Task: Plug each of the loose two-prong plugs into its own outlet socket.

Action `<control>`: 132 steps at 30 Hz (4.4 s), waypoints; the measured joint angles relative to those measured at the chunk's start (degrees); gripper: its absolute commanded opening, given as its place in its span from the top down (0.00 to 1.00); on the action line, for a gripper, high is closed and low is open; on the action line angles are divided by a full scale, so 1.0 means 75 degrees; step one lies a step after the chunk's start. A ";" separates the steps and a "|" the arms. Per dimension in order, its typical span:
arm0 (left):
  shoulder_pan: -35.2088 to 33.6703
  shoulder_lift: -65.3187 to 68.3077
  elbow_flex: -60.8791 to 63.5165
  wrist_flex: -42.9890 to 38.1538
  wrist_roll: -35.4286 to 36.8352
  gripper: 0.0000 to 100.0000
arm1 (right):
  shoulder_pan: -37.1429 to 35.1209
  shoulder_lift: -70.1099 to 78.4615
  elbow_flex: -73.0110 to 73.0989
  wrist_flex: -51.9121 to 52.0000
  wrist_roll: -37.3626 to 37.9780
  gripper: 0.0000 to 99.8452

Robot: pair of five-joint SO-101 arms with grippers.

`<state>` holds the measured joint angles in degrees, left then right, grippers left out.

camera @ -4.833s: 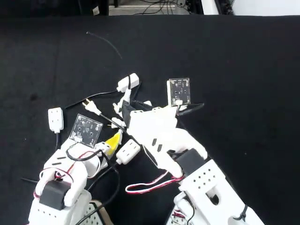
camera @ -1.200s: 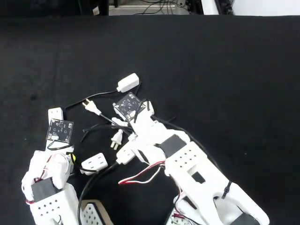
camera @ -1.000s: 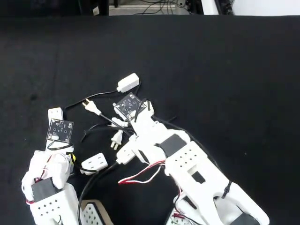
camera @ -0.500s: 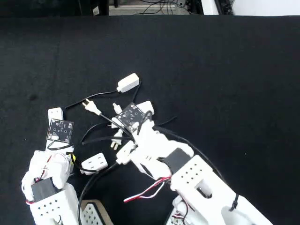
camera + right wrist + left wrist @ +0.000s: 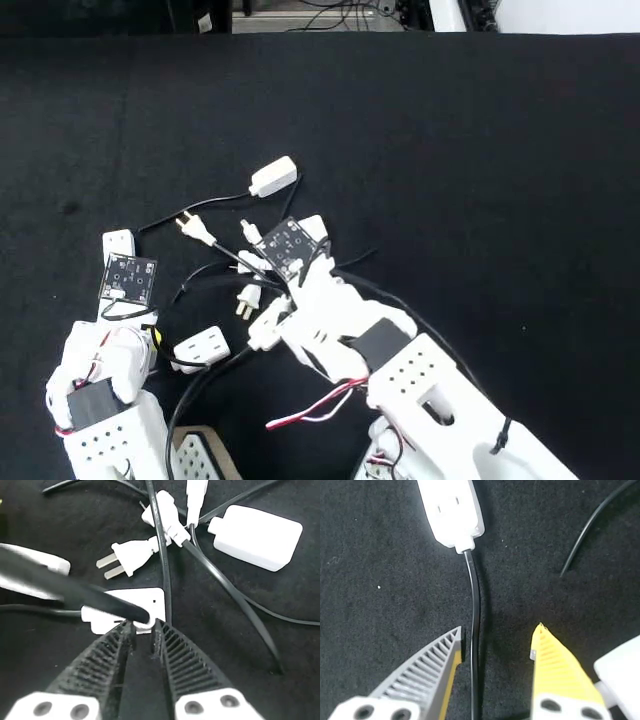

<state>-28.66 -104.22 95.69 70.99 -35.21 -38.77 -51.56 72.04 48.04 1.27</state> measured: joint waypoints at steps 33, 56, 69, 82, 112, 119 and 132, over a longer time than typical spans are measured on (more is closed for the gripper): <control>0.0000 0.0000 0.0000 0.0000 0.0000 0.78 | -0.0445 0.2673 -0.0586 -0.0434 0.0223 0.98; 0.0234 0.0199 -0.1817 0.0727 0.0000 0.77 | 0.2438 0.0129 -0.3751 0.4911 0.2907 0.98; 0.5556 0.5873 -0.4126 0.0340 0.0012 0.77 | 0.5861 0.0692 -0.2731 0.3106 0.2708 0.97; 0.7033 0.8873 -0.4267 -0.2766 0.0949 0.77 | 0.6154 0.0715 -0.2262 0.2567 0.2790 0.97; 0.6986 1.0116 -0.4173 -0.1770 0.0973 0.77 | 0.6154 0.0715 -0.2016 0.2391 0.2790 0.97; 0.6986 1.0116 -0.4173 -0.1758 0.0973 0.78 | 0.5966 0.0715 -0.1969 0.2391 0.2801 0.97; 0.6236 1.0116 -0.4232 -0.2251 0.2040 0.95 | 0.5966 0.0715 -0.1969 0.2391 0.2790 0.97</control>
<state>18.11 -28.35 63.96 54.11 -19.91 5.98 -46.20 57.27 65.98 22.20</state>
